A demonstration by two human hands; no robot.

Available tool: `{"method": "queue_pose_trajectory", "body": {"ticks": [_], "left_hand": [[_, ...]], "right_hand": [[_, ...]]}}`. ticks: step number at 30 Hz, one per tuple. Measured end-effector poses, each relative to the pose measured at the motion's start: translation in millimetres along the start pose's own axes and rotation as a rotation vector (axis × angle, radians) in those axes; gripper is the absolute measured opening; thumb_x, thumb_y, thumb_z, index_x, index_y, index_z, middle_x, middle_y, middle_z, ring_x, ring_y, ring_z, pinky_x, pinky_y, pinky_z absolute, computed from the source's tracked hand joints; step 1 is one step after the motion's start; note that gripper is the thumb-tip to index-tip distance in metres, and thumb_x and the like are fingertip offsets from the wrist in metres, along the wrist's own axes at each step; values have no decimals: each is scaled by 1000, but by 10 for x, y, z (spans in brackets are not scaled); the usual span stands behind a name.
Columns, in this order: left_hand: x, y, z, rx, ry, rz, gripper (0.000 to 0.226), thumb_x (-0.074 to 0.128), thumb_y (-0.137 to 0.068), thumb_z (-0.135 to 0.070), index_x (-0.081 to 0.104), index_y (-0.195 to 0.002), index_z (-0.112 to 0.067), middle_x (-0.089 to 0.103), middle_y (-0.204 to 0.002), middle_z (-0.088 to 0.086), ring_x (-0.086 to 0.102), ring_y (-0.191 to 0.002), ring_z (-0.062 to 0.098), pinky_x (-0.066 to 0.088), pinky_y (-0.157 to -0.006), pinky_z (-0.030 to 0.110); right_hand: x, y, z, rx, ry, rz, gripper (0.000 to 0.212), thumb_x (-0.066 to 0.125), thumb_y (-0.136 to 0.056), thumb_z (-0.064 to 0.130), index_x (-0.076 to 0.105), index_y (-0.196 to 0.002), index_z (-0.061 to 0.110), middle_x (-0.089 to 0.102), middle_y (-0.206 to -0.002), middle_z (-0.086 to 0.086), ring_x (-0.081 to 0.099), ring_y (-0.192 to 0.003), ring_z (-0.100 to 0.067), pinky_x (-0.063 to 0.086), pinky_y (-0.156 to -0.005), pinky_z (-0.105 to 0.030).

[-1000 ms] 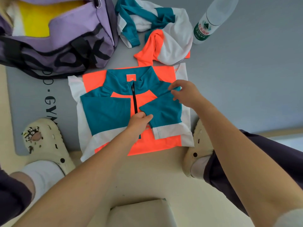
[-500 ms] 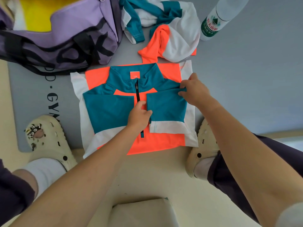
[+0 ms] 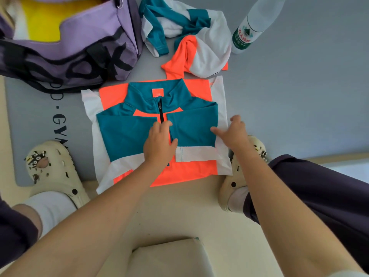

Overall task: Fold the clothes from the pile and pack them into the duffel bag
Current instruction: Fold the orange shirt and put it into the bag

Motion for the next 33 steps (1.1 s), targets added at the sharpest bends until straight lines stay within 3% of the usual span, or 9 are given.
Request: {"method": "queue_pose_trajectory", "body": {"ticks": [4, 8, 11, 14, 19, 23, 26, 29, 33], "left_hand": [[288, 156, -117, 303, -313, 293, 49, 58, -90, -40, 51, -136, -22, 38, -142, 4, 35, -131, 24, 40, -96, 40], [345, 229, -22, 313, -384, 380, 60, 52, -92, -44, 35, -147, -27, 20, -157, 2, 18, -143, 21, 34, -104, 41], [341, 236, -10, 296, -386, 430, 63, 52, -93, -44, 31, -150, -28, 14, -159, 0, 13, -145, 20, 31, -106, 41], [344, 215, -6, 271, -360, 448, 62, 53, -92, -43, 31, -149, -29, 13, -159, -1, 10, -145, 19, 30, -108, 42], [364, 213, 18, 274, -347, 450, 63, 54, -91, -42, 31, -149, -31, 13, -158, -3, 9, -144, 17, 28, -108, 42], [363, 221, 22, 264, -336, 488, 63, 53, -92, -42, 30, -149, -32, 11, -158, -4, 7, -144, 17, 27, -109, 43], [283, 158, -75, 211, -328, 460, 46, 53, -91, -47, 53, -134, -30, 34, -147, -1, 25, -137, 19, 27, -106, 41], [171, 57, -325, 49, -60, 345, 26, 57, -88, -49, 70, -90, -27, 59, -104, -4, 52, -107, 17, 36, -93, 35], [388, 78, -544, -326, 606, 476, 28, 67, -85, -43, 66, -98, -18, 65, -90, -5, 62, -88, 14, 48, -76, 27]], "right_hand": [[151, 108, -149, 59, 11, 36, 86, 82, -70, 47, 36, -128, 4, 40, -120, -10, 45, -99, -22, 40, -77, -31], [306, 139, -244, 140, -58, 112, 75, 85, -67, 47, 40, -114, 9, 50, -102, -2, 50, -88, -19, 39, -62, -28], [360, 163, -295, 108, 104, 165, 48, 80, -72, 48, 52, -84, 10, 55, -76, 0, 53, -69, -17, 39, -53, -30], [369, 159, -310, 79, 95, 207, 42, 78, -75, 41, 48, -64, 15, 52, -61, 1, 50, -56, -14, 35, -46, -27], [311, 138, -292, 82, -55, 295, 23, 77, -79, 31, 55, -82, 24, 61, -83, 6, 59, -75, -12, 41, -53, -23], [320, 188, -350, 131, -110, 382, 26, 77, -80, 28, 59, -94, 16, 66, -88, 0, 63, -78, -15, 51, -62, -29], [336, 237, -344, 118, -192, 444, 31, 78, -80, 31, 67, -101, 10, 73, -93, -4, 69, -82, -20, 57, -72, -33], [402, 304, -216, 83, -387, 532, 34, 79, -79, 28, 70, -105, 9, 75, -97, -8, 71, -85, -23, 58, -72, -34], [508, 371, 10, 17, -567, 601, 14, 73, -84, 12, 71, -98, 8, 74, -95, -10, 69, -90, -28, 55, -87, -42]]}}
Point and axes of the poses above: each hand's wrist, its own y-axis away from the middle knuckle, its own x-axis out of the palm, z = x × y, the point moved 7 cm from there along -y, towards the middle knuckle
